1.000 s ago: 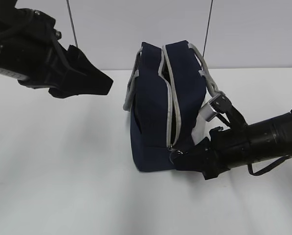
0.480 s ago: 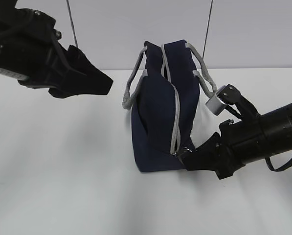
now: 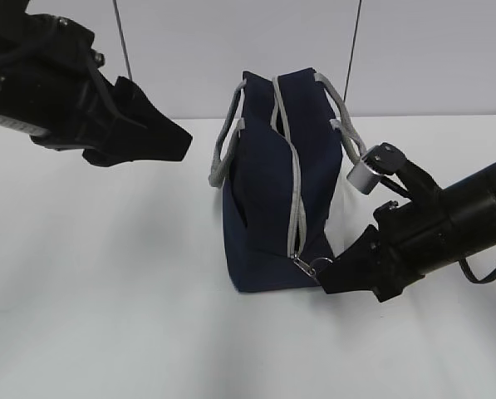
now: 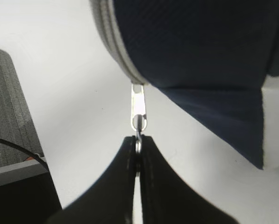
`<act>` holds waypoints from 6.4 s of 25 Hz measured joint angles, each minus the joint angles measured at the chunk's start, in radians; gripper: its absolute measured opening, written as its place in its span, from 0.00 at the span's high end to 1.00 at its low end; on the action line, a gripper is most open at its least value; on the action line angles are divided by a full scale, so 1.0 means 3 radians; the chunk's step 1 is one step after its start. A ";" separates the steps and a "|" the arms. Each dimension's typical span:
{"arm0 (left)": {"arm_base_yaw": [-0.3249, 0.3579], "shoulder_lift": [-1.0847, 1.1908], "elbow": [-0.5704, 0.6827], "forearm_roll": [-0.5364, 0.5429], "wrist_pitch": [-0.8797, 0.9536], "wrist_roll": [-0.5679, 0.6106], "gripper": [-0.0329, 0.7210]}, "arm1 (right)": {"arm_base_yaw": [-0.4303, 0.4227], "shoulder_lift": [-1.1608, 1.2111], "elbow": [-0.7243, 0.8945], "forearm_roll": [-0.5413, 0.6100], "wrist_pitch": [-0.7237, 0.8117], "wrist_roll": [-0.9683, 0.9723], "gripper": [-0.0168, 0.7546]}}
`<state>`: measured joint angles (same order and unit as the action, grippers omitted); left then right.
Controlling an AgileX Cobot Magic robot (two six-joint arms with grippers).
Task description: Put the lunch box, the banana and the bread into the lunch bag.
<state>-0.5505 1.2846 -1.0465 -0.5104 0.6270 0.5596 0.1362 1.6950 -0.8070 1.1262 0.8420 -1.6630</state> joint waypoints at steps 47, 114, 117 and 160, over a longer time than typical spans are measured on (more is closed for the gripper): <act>0.0000 0.0346 0.0636 -0.2575 -0.0675 0.2517 0.45 | 0.0000 -0.0359 -0.1193 -0.0035 0.0369 0.0245 1.00; 0.0000 0.1426 0.0362 -0.4136 -0.0713 0.4624 0.92 | 0.0000 -0.0359 -0.1207 -0.0035 0.0476 0.0302 1.00; 0.0000 0.1426 0.0362 -0.4136 -0.0717 0.4624 0.94 | 0.0000 -0.0359 -0.1211 -0.0035 0.0479 0.0304 1.00; 0.0003 0.1426 0.0763 -0.4129 -0.0404 0.4228 0.94 | 0.0006 0.0613 -0.2498 -0.0100 0.0185 0.0452 1.00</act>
<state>-0.5496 1.7123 -0.8177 -1.7492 0.5056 1.8279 0.1380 1.8788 -1.5563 1.0963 0.8973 -1.5275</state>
